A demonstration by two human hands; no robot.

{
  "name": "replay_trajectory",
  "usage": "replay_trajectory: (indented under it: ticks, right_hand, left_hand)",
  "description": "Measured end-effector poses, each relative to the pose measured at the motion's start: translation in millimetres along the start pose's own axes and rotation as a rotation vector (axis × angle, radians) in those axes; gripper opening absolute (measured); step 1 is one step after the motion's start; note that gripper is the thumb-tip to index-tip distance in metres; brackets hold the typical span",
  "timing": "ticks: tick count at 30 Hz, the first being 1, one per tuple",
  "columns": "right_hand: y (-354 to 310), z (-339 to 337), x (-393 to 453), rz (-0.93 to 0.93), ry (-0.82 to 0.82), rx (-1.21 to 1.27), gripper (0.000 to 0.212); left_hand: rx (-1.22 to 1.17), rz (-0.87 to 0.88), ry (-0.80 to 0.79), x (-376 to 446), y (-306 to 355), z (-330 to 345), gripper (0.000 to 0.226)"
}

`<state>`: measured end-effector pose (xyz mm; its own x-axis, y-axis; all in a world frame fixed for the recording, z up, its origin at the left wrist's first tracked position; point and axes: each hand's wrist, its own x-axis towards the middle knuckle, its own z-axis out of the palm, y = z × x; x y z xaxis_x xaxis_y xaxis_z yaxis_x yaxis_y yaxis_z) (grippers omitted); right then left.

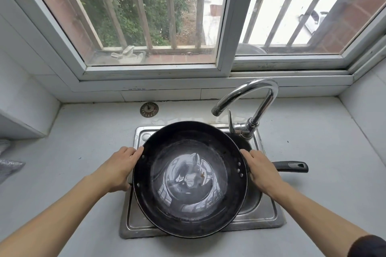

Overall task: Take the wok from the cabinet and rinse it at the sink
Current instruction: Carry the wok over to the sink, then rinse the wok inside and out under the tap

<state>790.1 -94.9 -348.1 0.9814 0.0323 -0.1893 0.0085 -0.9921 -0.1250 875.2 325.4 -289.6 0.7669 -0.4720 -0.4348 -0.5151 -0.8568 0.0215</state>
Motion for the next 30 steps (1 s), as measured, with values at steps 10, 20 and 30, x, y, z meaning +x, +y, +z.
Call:
replay_trajectory:
  ticks: [10,20,30]
  right_hand:
    - [7,9,-2,0.001,-0.017,0.093,0.065]
    - [4,-8,-6,0.027,-0.067,0.265,0.046]
    - [-3,-61,20,0.018,0.167,0.369,0.049]
  left_hand:
    - [0.037,-0.031,-0.010,-2,8,-9,0.117]
    - [0.061,-0.032,0.033,-17,17,-19,0.103]
    - [-0.090,-0.064,0.171,-14,31,-49,0.075]
